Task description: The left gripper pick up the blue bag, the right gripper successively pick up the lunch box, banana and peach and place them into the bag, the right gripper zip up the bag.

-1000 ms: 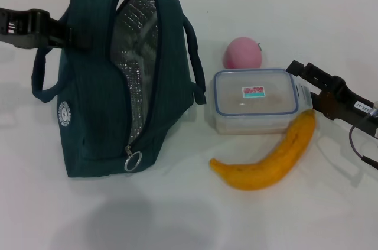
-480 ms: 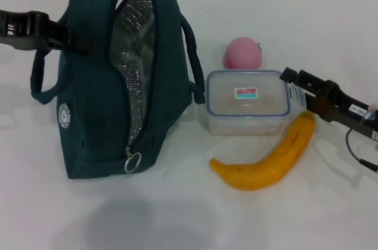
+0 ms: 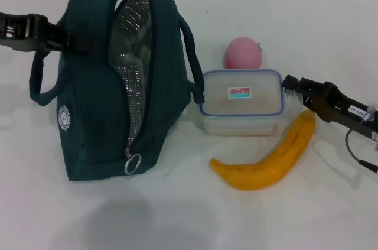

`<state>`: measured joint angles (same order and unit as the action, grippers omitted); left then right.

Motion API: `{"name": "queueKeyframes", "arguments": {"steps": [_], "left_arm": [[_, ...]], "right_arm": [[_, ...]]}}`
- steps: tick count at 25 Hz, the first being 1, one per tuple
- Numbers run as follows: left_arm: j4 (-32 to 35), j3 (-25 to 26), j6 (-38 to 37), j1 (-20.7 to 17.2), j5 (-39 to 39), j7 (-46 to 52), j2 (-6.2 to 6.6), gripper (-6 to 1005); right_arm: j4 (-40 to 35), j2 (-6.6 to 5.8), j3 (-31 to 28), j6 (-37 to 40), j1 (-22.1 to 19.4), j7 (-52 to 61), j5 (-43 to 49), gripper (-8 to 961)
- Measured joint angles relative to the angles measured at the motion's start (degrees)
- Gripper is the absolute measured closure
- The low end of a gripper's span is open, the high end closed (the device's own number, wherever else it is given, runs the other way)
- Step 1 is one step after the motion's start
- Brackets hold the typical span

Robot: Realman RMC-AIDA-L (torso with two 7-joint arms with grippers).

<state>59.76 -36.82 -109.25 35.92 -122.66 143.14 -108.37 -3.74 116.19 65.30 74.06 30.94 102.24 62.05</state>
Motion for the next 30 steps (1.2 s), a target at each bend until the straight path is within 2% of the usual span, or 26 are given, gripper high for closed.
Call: {"name": "queueKeyframes", "arguments": {"steps": [9, 15, 30], "left_arm": [[0.0, 0.0, 0.0, 0.0, 0.0, -0.4, 0.00, 967], [0.0, 0.0, -0.1, 0.0, 0.0, -0.6, 0.00, 967], [0.0, 0.0, 0.0, 0.0, 0.1, -0.8, 0.09, 967]], "right_arm": [[0.0, 0.00, 0.0, 0.4, -0.3, -0.2, 0.0, 786], [0.2, 0.00, -0.1, 1.4, -0.5, -0.7, -0.3, 857], [-0.1, 0.01, -0.6, 7.4, -2.7, -1.3, -6.8, 857]]}}
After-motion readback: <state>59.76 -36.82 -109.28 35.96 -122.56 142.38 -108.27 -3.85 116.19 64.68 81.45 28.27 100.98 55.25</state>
